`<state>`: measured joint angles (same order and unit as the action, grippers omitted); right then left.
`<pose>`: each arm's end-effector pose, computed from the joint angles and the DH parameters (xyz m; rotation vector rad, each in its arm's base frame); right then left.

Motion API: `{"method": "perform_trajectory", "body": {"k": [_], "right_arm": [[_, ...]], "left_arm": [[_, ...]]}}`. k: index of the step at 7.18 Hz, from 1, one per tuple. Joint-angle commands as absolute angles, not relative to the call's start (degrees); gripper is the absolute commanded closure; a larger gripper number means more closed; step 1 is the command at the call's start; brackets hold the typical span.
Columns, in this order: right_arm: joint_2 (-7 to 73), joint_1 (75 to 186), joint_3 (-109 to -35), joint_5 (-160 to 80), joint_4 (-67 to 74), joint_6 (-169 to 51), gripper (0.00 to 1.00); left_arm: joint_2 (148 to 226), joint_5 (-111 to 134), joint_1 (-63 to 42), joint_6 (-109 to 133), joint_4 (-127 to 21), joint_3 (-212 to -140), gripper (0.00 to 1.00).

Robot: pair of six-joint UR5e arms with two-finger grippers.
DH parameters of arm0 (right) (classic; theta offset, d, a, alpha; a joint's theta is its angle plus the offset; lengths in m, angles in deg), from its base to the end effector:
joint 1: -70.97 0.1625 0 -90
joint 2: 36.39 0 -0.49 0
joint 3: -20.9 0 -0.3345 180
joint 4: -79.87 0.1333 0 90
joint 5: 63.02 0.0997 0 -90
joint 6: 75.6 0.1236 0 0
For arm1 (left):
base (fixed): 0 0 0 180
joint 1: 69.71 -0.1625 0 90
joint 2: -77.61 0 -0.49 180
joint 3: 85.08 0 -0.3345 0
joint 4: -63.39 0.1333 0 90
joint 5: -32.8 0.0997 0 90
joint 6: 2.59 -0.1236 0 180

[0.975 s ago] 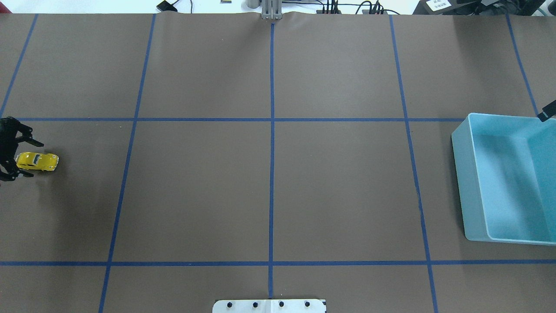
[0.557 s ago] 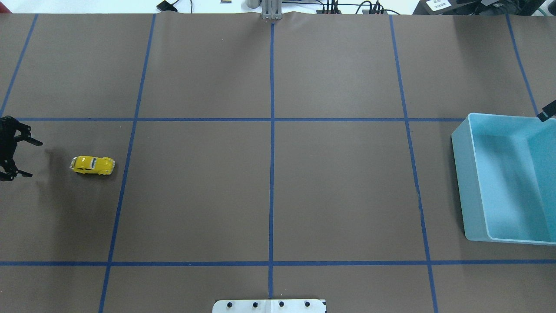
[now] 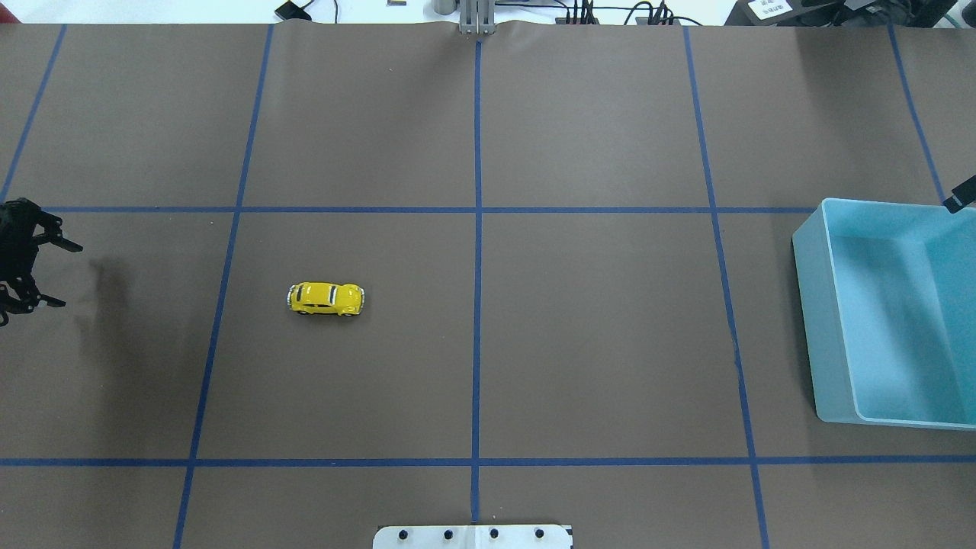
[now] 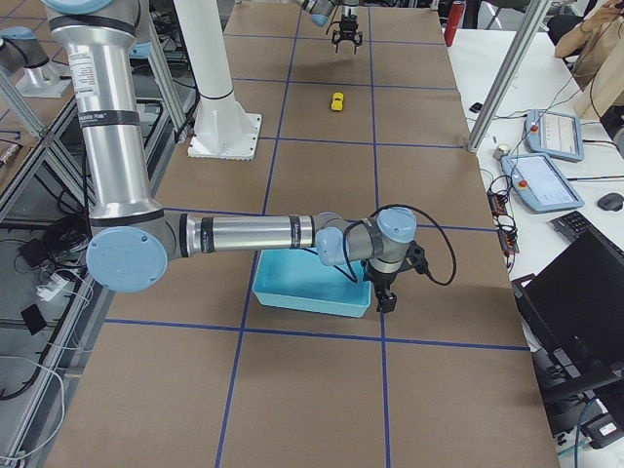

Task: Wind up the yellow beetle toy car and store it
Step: 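Release the car with the left gripper so it rolls forward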

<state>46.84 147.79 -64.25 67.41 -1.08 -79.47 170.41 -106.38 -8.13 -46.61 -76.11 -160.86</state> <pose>-0.0641 -0.5066 0.7113 0.1264 -0.7198 -0.3518 0.1935 -0.4412 0.7203 0.8007 0.8058 1.4236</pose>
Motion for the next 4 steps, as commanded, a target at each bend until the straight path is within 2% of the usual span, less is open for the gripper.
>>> {"method": "perform_trajectory", "body": {"k": [1, 4], "right_arm": [[46.84, 147.79, -64.26, 67.41, -0.99, -79.47, 0.0], [46.75, 147.79, -64.44, 67.41, -0.99, -79.47, 0.0]], "left_arm": [[171.12, -106.42, -8.27, -42.06, -75.92, -162.68, 0.0], [171.12, -106.33, -8.36, -33.12, -75.57, -166.11, 0.0]]}}
